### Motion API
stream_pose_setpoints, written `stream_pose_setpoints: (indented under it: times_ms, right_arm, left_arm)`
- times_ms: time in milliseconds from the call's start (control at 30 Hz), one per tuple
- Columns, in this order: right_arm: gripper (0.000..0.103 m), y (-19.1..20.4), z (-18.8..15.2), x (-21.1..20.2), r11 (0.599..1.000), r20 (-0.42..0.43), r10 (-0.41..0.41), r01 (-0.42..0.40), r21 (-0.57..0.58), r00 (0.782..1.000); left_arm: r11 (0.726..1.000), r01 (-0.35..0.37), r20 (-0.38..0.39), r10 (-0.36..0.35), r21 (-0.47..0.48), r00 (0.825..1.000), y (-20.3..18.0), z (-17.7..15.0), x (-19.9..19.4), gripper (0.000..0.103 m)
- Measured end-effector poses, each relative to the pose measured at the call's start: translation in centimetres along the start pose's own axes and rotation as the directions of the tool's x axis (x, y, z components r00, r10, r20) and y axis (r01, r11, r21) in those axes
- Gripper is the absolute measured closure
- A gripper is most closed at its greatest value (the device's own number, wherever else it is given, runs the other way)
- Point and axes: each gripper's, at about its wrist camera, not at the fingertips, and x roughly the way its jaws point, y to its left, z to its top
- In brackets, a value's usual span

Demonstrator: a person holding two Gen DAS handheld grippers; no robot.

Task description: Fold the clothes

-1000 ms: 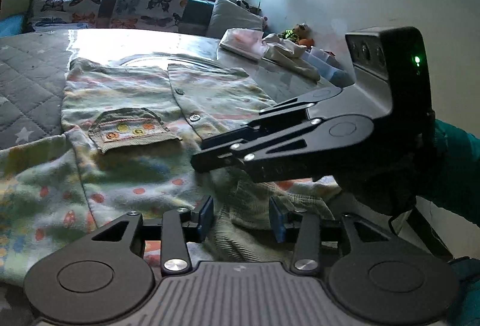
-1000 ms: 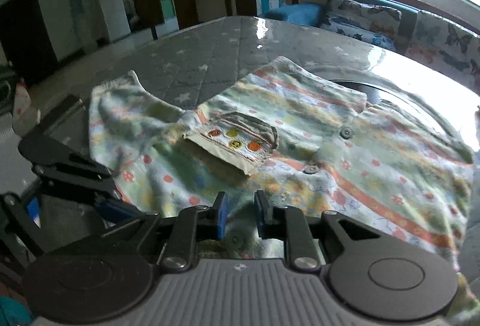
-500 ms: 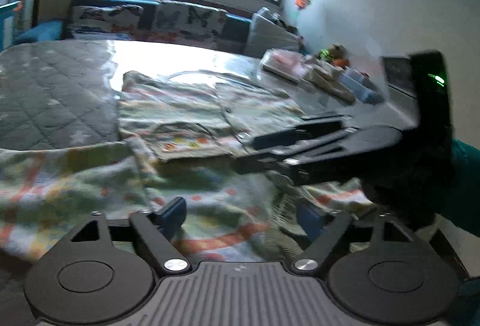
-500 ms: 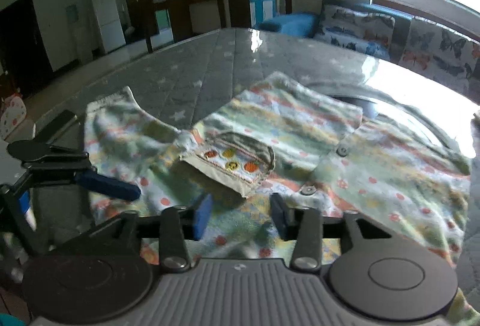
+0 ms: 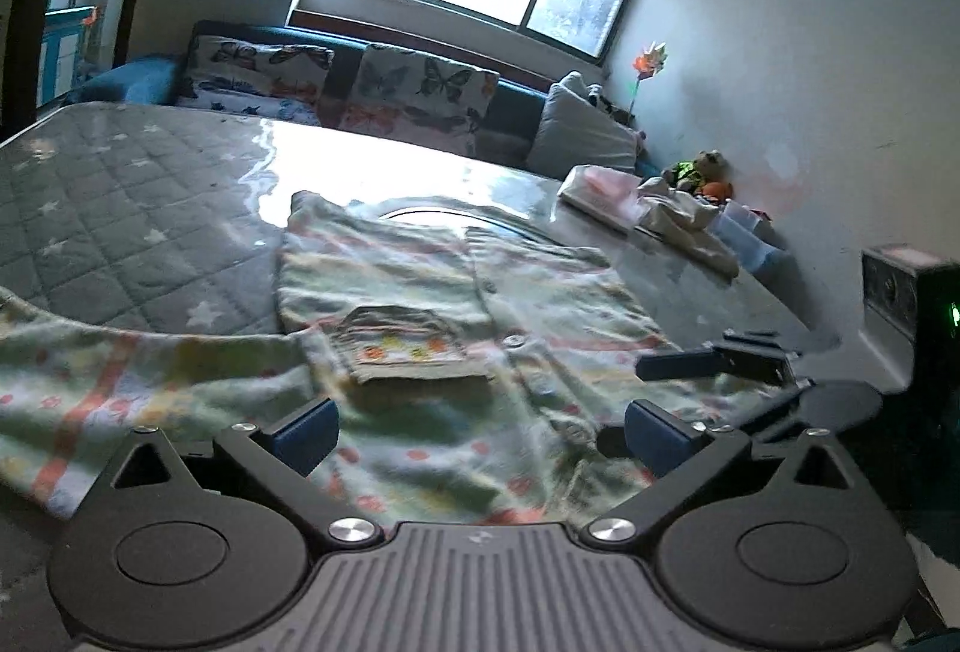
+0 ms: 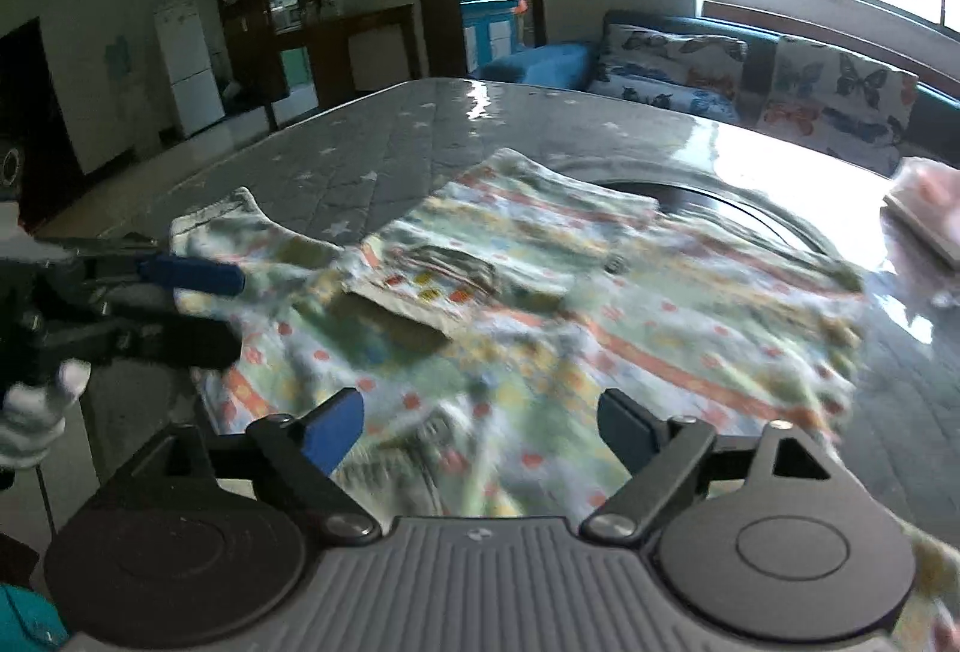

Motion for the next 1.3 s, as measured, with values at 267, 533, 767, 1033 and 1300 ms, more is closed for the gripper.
stream_pose_setpoints:
  times_ms: [267,533,767,1033,1300]
  right_arm:
    - [0.000,-3.2,-3.1,-3.1,0.991,-0.011,-0.088,0.089,0.101,0.996]
    - [0.000,-5.3,-6.1,-4.2,0.976,0.005,-0.097,0.095,0.198,0.995]
    - [0.000,-7.1,-6.9,-5.6,0.965,0.049,-0.015,0.002,0.264,0.999]
    - [0.000,-11.3,-8.9,-8.8,0.916,0.085,-0.138,0.095,0.389,0.987]
    - [0.000,-14.8,-9.5,-10.5,0.858,0.078,-0.267,0.200,0.474,0.960]
  left_arm:
    - [0.999,0.031,-0.029,-0.030,0.024,0.999,-2.8,0.1,2.2,0.000]
    - [0.998,0.047,-0.068,-0.045,0.036,0.997,-5.1,0.3,4.1,0.000]
    - [0.996,0.066,-0.091,-0.061,0.053,0.994,-6.8,0.5,5.7,0.000]
    - [0.995,0.068,-0.119,-0.060,0.070,0.991,-7.7,0.5,6.7,0.000]
    - [0.993,0.079,-0.142,-0.066,0.085,0.988,-8.6,0.2,7.4,0.000]
